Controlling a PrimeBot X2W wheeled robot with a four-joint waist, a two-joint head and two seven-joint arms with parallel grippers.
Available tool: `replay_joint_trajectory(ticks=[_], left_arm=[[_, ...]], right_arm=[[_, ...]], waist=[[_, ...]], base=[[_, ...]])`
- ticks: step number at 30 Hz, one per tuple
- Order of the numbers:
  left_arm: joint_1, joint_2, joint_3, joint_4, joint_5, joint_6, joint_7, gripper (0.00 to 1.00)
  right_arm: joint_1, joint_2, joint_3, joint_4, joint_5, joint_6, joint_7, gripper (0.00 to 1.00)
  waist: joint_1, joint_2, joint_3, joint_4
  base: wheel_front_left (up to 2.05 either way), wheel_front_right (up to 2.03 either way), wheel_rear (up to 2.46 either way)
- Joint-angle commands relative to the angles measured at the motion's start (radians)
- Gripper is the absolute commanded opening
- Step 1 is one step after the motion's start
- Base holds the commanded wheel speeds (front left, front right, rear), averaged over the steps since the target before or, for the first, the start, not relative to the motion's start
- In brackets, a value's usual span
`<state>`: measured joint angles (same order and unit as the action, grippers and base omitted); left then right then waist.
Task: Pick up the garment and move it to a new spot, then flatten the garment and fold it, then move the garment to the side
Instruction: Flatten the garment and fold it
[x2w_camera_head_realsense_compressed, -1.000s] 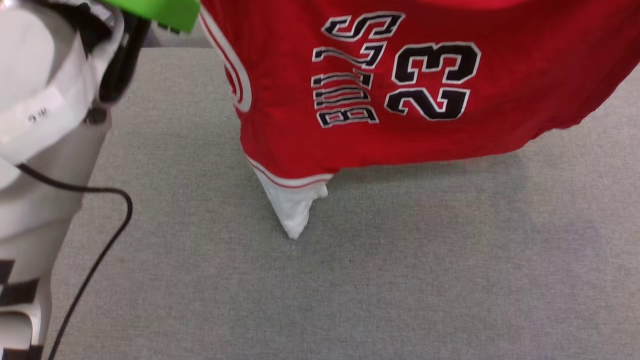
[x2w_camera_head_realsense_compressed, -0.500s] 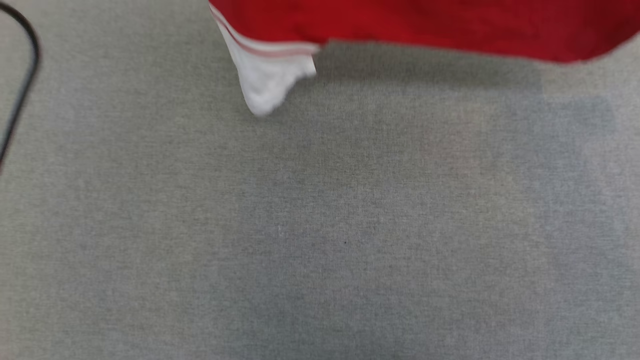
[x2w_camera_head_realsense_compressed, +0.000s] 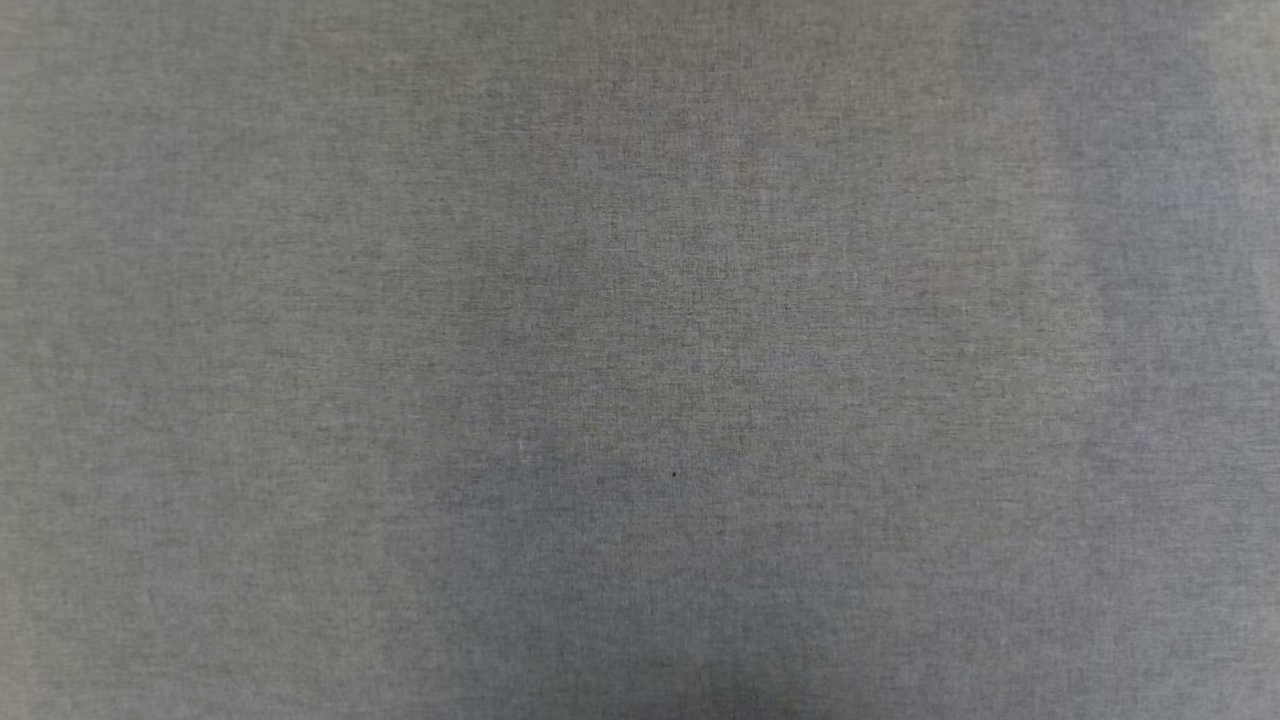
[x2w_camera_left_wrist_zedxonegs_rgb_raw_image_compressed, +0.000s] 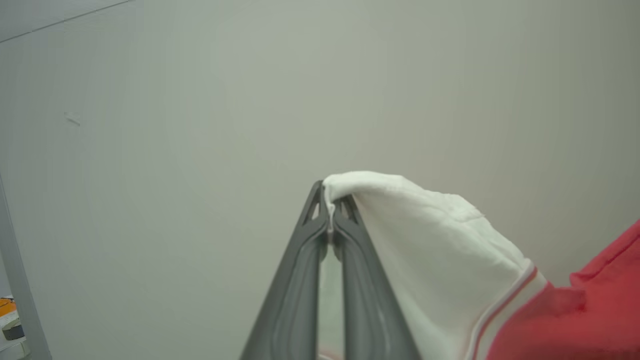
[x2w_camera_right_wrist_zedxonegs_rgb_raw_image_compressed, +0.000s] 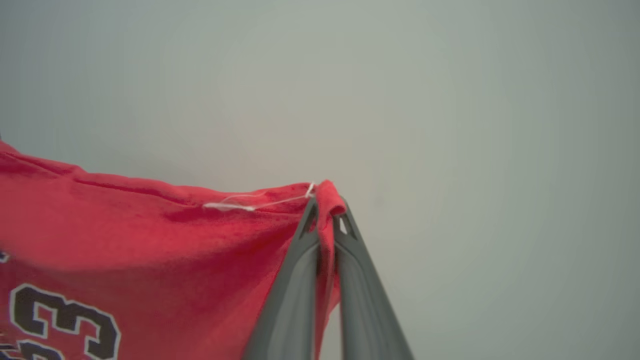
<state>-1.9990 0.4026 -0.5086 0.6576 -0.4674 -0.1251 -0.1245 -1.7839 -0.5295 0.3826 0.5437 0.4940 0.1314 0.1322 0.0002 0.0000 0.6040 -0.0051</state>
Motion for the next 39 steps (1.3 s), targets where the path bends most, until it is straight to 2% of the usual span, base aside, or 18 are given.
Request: replay_joint_trajectory(ticks=[1, 9, 17, 26, 33, 39], left_arm=[[-0.014, -0.001, -0.006, 0.017, -0.006, -0.003, -0.016, 0.00], [0.113, 0.011, -0.036, 0.072, -0.054, -0.005, -0.098, 0.00], [0.339, 0.056, -0.035, 0.006, -0.071, 0.001, -0.133, 0.00], [0.723, 0.081, 0.022, -0.178, -0.097, 0.069, -0.137, 0.00], [1.086, 0.116, 0.081, -0.353, -0.120, 0.146, -0.137, 0.00], [1.383, 0.130, 0.071, -0.492, -0.131, 0.212, -0.137, 0.00]], right_arm=[[-0.014, 0.008, 0.014, 0.027, -0.003, -0.001, -0.020, 0.00], [0.073, 0.053, 0.094, 0.153, 0.070, -0.001, -0.108, 0.00], [0.237, 0.080, 0.171, 0.188, 0.143, -0.001, -0.196, 0.00], [0.478, 0.048, 0.297, 0.137, 0.249, -0.001, -0.256, 0.00], [0.702, -0.022, 0.379, 0.058, 0.349, -0.001, -0.270, 0.00], [0.881, -0.082, 0.461, -0.012, 0.388, -0.001, -0.256, 0.00]], waist=[[-0.0002, 0.0000, 0.023, -0.007], [-0.0002, 0.0000, 0.041, -0.008], [-0.0002, 0.0000, 0.005, -0.003], [-0.0002, 0.0000, -0.104, 0.006], [-0.0002, 0.0000, -0.209, 0.018], [-0.0002, 0.0000, -0.298, 0.033]], base=[[0.00, 0.00, 0.00], [0.00, 0.00, 0.00], [0.00, 0.00, 0.00], [0.00, 0.00, 0.00], [0.00, 0.00, 0.00], [0.00, 0.00, 0.00]])
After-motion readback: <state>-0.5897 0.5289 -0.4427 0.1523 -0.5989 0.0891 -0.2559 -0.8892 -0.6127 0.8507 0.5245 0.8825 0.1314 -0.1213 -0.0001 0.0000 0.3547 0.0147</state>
